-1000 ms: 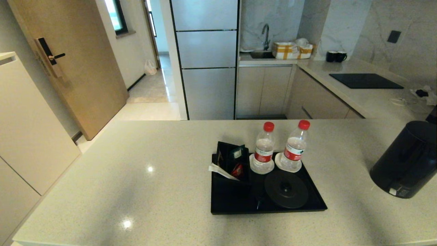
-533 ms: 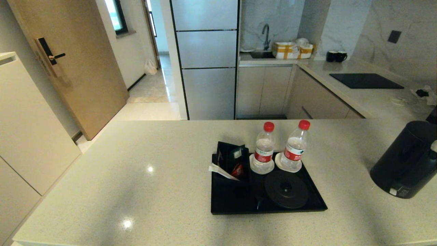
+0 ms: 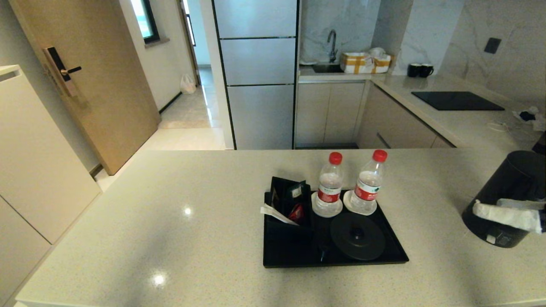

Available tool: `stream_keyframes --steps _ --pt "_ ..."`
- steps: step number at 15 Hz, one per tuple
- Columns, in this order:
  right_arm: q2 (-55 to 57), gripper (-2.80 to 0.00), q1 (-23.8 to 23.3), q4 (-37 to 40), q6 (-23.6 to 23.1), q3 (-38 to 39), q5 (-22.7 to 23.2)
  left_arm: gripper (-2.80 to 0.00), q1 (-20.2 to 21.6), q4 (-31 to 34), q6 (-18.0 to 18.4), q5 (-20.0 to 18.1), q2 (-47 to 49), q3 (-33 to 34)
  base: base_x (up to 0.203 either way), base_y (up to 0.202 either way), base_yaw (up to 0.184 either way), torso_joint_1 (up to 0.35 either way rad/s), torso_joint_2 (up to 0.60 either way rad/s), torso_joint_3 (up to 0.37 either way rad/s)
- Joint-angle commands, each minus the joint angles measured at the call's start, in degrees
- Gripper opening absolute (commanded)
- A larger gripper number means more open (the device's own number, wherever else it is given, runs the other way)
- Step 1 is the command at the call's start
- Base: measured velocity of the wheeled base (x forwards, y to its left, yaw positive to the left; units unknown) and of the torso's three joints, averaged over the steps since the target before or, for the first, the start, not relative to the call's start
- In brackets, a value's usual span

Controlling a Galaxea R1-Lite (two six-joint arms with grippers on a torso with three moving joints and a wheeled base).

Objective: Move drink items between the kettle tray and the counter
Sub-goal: Pick up the bottled water

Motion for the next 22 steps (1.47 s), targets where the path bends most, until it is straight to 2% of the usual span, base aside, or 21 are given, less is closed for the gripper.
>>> stream_keyframes --steps 1,2,4,6,9,15,16,18,20,22 --pt "0.61 -2.8 7.61 -0.72 -0.98 1.48 -2.15 -2.8 0.01 0.0 0.0 0.04 -0.02 0.01 0.0 0.0 0.0 0.0 0.0 0.0" --pt "0.59 -2.8 10.52 -4.6 -1.45 4.02 -3.71 -2.8 0.0 0.0 0.0 0.04 -0.02 0.05 0.0 0.0 0.0 0.0 0.0 0.0" --pt "2.44 -2.8 11.51 -12.83 -1.59 7.15 -5.66 -2.8 0.0 0.0 0.0 0.04 -0.02 0.01 0.0 0.0 0.0 0.0 0.0 0.0" --pt "3.59 -2.8 12.2 -15.29 -1.7 8.35 -6.52 -2.8 0.0 0.0 0.0 0.04 -0.02 0.01 0.0 0.0 0.0 0.0 0.0 0.0" --pt "7.19 -2.8 14.49 -22.96 -0.92 9.57 -12.04 -2.8 0.0 0.0 0.0 0.04 -0.02 0.01 0.0 0.0 0.0 0.0 0.0 0.0" --pt "12.98 -2.8 18.92 -33.15 -0.65 12.07 -15.12 -2.8 0.0 0.0 0.0 0.04 -0.02 0.01 0.0 0.0 0.0 0.0 0.0 0.0" --pt "15.0 -2.8 20.26 -35.82 -0.61 12.43 -16.6 -2.8 0.04 0.0 0.0 0.04 -0.02 0.01 0.0 0.0 0.0 0.0 0.0 0.0" --pt "18.64 -2.8 24.24 -42.86 -0.52 13.62 -22.85 -2.8 0.0 0.0 0.0 0.04 -0.02 0.01 0.0 0.0 0.0 0.0 0.0 0.0" --pt "19.52 -2.8 24.74 -45.07 -0.22 14.21 -23.59 -2.8 0.05 0.0 0.0 0.04 -0.02 0.01 0.0 0.0 0.0 0.0 0.0 0.0" --pt "22.93 -2.8 26.65 -53.95 1.65 16.77 -24.35 -2.8 0.02 0.0 0.0 0.04 -0.02 0.01 0.0 0.0 0.0 0.0 0.0 0.0"
